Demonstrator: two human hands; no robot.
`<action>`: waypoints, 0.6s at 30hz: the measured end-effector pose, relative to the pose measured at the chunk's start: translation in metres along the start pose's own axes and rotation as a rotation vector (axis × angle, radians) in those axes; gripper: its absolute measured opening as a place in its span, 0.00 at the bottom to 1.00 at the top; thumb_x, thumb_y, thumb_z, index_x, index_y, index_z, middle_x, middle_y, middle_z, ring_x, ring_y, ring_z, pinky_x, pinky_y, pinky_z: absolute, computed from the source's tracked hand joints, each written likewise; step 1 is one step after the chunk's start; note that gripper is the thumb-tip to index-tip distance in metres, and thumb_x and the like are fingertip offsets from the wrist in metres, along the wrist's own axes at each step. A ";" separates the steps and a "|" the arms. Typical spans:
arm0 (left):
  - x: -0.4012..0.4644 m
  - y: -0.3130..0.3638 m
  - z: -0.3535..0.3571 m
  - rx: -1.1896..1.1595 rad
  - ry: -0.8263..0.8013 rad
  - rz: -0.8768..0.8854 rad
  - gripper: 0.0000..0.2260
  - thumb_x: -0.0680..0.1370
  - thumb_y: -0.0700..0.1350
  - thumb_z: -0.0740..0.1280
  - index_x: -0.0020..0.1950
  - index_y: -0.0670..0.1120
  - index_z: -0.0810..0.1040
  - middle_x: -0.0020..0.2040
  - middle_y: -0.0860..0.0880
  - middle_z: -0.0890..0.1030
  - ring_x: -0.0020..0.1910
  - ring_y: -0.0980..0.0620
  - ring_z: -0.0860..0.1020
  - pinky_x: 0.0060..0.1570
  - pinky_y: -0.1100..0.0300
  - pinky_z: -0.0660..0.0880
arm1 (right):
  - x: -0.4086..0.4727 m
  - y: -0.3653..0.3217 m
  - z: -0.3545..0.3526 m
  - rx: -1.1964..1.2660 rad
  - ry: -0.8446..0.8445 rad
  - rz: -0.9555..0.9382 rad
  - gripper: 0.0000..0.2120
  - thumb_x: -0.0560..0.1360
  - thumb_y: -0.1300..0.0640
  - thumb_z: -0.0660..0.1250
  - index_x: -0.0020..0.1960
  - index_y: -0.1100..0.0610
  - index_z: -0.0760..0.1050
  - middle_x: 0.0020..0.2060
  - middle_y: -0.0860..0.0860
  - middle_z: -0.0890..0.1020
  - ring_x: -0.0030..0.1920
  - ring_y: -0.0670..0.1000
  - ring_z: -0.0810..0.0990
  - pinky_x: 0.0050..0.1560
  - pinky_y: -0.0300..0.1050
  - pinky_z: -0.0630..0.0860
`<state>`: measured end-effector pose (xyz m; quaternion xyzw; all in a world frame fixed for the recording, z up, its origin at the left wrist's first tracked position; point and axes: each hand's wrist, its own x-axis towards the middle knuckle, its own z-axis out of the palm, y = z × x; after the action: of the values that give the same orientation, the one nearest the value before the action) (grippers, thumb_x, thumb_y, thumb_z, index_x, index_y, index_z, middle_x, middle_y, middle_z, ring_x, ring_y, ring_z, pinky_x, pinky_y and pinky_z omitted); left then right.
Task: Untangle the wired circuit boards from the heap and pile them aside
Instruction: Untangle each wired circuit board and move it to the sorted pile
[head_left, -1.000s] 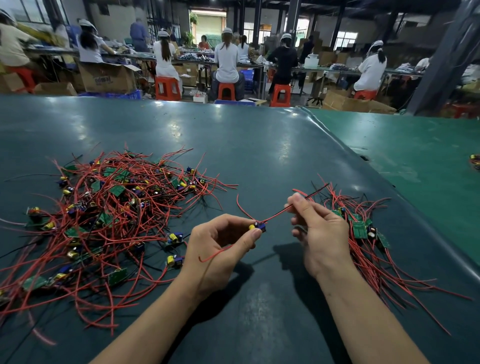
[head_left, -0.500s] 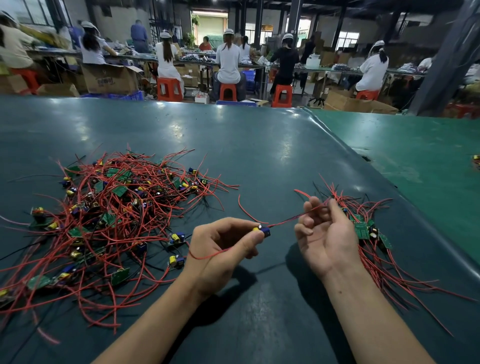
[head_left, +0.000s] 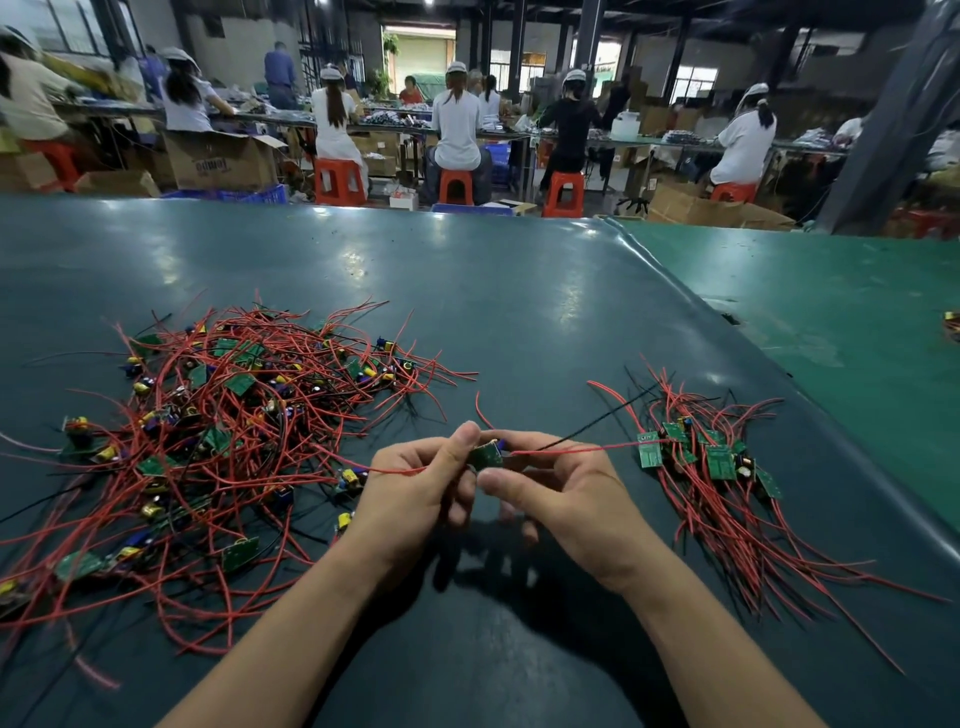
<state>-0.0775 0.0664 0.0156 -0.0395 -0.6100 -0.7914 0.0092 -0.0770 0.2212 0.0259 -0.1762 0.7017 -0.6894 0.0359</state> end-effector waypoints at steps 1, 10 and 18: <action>-0.001 0.000 0.002 0.020 0.010 0.005 0.15 0.72 0.55 0.68 0.33 0.46 0.83 0.25 0.48 0.74 0.19 0.55 0.67 0.20 0.67 0.62 | 0.001 0.001 0.002 -0.040 0.073 -0.020 0.06 0.71 0.58 0.74 0.47 0.50 0.84 0.35 0.51 0.84 0.31 0.47 0.79 0.29 0.38 0.75; 0.006 0.005 -0.004 -0.002 0.315 0.150 0.27 0.85 0.52 0.49 0.44 0.39 0.83 0.27 0.43 0.80 0.19 0.51 0.72 0.21 0.66 0.67 | 0.010 -0.006 -0.017 0.153 0.809 -0.198 0.04 0.76 0.59 0.70 0.43 0.58 0.78 0.32 0.50 0.83 0.24 0.45 0.76 0.20 0.37 0.70; -0.004 -0.002 -0.014 1.297 0.427 0.634 0.14 0.77 0.53 0.62 0.44 0.48 0.84 0.38 0.52 0.82 0.40 0.46 0.77 0.38 0.53 0.74 | 0.013 -0.002 -0.024 0.664 0.727 0.322 0.17 0.78 0.47 0.66 0.40 0.60 0.77 0.27 0.52 0.82 0.20 0.43 0.75 0.19 0.32 0.69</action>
<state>-0.0744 0.0530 0.0094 -0.0454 -0.8981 -0.2234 0.3761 -0.0957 0.2400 0.0314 0.2058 0.4304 -0.8774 -0.0503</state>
